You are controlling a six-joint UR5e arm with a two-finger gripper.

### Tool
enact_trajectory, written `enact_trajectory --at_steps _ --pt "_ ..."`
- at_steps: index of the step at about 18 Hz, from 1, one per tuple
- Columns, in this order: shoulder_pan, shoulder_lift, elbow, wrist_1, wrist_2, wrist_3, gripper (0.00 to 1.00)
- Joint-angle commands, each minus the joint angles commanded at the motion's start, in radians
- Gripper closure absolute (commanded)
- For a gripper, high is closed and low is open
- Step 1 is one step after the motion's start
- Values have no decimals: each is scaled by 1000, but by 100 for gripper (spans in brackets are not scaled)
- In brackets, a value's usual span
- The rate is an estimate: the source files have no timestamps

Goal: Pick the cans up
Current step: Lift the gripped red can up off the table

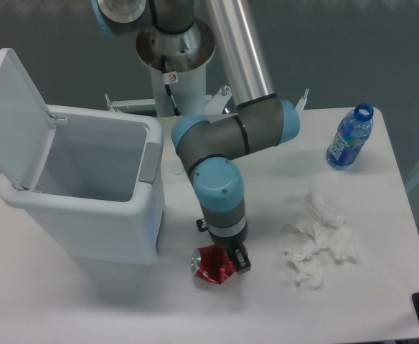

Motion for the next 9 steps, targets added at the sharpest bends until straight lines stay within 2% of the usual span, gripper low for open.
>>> enact_trajectory --at_steps 3,6,9 --pt "49 41 2 -5 -15 -29 38" --pt "89 94 18 -14 -99 -104 38" --pt "112 124 63 -83 -127 -176 38"
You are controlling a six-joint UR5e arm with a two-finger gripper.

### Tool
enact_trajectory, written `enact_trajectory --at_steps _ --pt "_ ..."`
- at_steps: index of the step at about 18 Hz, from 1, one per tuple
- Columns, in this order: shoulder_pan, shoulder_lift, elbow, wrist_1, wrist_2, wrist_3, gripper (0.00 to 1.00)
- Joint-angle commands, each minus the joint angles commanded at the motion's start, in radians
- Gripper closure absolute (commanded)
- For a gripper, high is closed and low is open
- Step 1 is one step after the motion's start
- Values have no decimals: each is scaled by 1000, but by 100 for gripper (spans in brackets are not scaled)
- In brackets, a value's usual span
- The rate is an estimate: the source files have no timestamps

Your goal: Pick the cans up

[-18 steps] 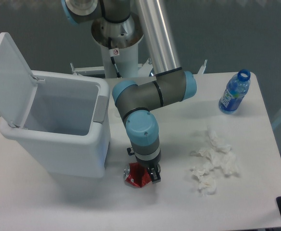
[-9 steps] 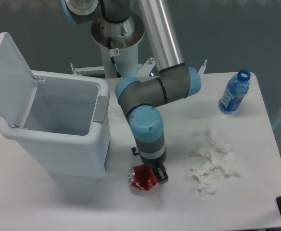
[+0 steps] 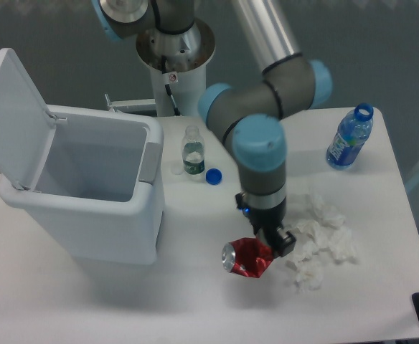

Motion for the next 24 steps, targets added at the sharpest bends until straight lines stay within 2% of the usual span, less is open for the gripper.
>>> enact_trajectory --at_steps 6,24 --pt "26 35 25 -13 -106 -149 38" --pt "54 58 6 -14 -140 -138 38"
